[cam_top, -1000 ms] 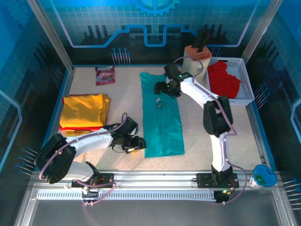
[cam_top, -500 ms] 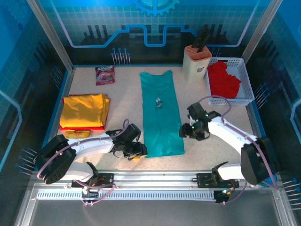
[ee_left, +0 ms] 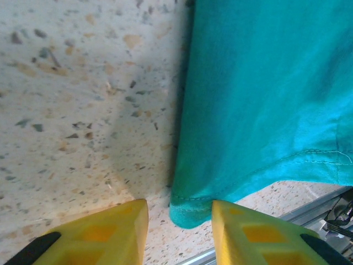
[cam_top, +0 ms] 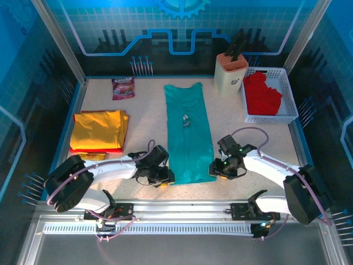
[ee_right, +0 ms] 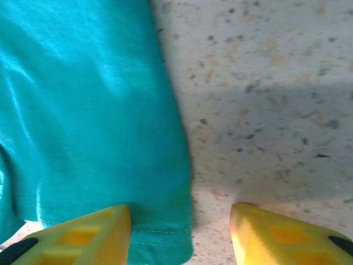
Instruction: Fold and stack the t-shirts
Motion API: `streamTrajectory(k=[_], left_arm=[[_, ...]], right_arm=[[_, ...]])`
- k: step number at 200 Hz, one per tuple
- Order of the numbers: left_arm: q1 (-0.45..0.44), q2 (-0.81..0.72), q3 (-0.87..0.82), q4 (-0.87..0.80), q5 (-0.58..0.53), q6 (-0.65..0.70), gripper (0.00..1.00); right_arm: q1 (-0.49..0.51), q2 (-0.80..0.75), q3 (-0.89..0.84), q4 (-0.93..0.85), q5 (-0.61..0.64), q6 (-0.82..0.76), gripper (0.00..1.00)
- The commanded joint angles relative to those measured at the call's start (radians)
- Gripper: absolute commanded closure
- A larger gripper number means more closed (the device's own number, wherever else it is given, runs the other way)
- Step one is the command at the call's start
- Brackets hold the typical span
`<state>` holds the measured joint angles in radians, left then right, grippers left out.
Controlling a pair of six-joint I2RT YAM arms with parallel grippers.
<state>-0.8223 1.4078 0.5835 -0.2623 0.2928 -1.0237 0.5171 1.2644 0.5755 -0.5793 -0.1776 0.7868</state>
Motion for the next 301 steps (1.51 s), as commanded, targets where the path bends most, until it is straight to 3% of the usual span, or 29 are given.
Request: streamTrajectory(k=[1,87,160,221,270,285,301], left_arm=[[-0.014,0.025,0.025,0.042,0.002,-0.02,0.64],[-0.014,0.106,0.065,0.063,-0.009,0.009,0.72],[-0.014,0.129,0.088,0.033,-0.027,0.035,0.82],[-0.014,0.147,0.118,0.014,-0.037,0.057,0.84],[-0.014,0.141,0.134,-0.036,-0.036,0.077,1.0],[-0.016,0.116,0.119,-0.055,-0.04,0.076,1.0],[-0.022,0.08,0.095,-0.071,-0.045,0.067,1.0]], right_arm=[[0.031,0.018,0.007,0.038,-0.012,0.062,0.5],[0.087,0.062,0.022,0.033,0.016,0.078,0.54],[0.113,0.074,0.028,0.034,0.031,0.08,0.65],[0.129,0.087,0.059,0.009,0.052,0.065,0.76],[0.132,0.058,0.041,-0.017,0.069,0.07,0.93],[0.14,0.029,0.028,-0.026,0.068,0.077,1.0],[0.16,-0.005,0.01,-0.047,0.077,0.096,1.0]])
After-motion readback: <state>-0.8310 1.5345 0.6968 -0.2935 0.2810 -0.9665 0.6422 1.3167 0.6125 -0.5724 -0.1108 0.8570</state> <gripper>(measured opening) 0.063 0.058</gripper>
